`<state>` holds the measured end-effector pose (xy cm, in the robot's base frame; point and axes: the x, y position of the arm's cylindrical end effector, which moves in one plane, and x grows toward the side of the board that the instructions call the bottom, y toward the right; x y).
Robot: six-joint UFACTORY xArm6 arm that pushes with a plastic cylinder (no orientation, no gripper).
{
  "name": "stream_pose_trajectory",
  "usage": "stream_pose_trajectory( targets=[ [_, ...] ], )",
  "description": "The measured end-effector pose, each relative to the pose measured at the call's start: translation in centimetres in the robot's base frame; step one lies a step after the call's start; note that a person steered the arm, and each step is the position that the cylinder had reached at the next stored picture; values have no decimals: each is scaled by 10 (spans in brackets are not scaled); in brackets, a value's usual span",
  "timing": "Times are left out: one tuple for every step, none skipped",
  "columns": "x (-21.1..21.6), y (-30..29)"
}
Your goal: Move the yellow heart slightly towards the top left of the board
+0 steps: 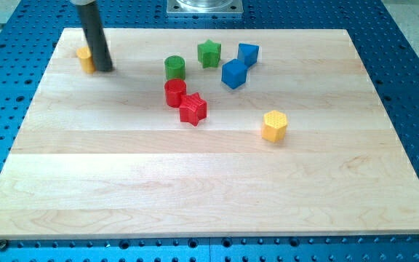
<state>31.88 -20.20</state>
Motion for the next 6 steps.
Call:
stream_pose_trajectory(
  targets=[
    [30, -5],
    [0, -16],
    [-41, -16],
    [-15, -13],
    [63, -11],
    [149, 3]
  ],
)
